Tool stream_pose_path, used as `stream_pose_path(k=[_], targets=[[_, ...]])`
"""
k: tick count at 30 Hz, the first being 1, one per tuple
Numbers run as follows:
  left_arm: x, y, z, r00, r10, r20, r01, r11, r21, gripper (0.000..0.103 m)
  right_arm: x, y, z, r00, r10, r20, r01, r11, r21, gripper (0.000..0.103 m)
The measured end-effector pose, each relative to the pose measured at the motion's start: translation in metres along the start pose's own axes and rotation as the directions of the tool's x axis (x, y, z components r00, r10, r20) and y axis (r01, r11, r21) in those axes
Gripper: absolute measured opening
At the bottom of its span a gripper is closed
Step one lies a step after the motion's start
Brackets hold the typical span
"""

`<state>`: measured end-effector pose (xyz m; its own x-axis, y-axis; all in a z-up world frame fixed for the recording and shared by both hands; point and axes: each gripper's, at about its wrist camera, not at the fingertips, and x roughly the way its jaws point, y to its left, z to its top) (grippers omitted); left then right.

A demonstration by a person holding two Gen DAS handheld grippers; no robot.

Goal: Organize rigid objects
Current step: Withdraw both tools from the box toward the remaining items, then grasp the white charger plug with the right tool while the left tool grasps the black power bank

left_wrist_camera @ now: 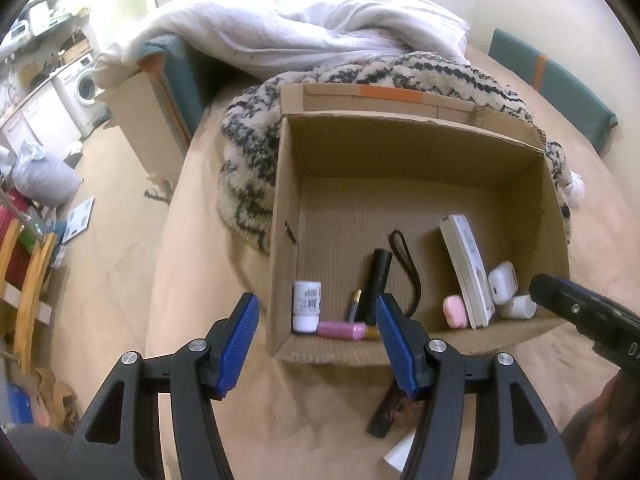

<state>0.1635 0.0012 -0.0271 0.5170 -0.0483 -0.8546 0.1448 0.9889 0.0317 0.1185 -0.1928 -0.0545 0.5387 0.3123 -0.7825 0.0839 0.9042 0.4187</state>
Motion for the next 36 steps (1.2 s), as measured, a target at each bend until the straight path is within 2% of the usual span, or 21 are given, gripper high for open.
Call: stream_pose_path(k=[13, 21, 25, 30, 36], targets=[[-0.005, 0.020, -0.053, 0.992, -0.024, -0.125, 0.010, 0.994, -0.109, 0.057, -0.008, 0.001, -0.043, 0.997, 0.016, -0.077, -0.014, 1.000, 0.026, 0.074], [-0.001, 0.027, -0.070, 0.986, -0.022, -0.165, -0.003, 0.989, -0.149, 0.057, -0.002, 0.006, -0.061, 0.992, 0.002, -0.126, 0.000, 1.000, 0.021, 0.074], [0.000, 0.025, -0.072, 0.987, 0.009, -0.162, -0.030, 0.991, -0.134, 0.057, 0.003, -0.001, -0.068, 0.987, 0.017, -0.159, -0.007, 0.998, 0.066, 0.074], [-0.002, 0.031, -0.071, 0.988, 0.045, -0.149, -0.068, 0.986, -0.154, 0.057, 0.019, -0.018, -0.077, 0.970, 0.066, -0.234, -0.024, 0.983, 0.181, 0.074], [0.001, 0.037, -0.069, 0.985, 0.060, -0.163, -0.089, 0.981, -0.175, 0.057, 0.052, -0.019, -0.093, 0.924, 0.118, -0.363, -0.024, 0.967, 0.253, 0.075]])
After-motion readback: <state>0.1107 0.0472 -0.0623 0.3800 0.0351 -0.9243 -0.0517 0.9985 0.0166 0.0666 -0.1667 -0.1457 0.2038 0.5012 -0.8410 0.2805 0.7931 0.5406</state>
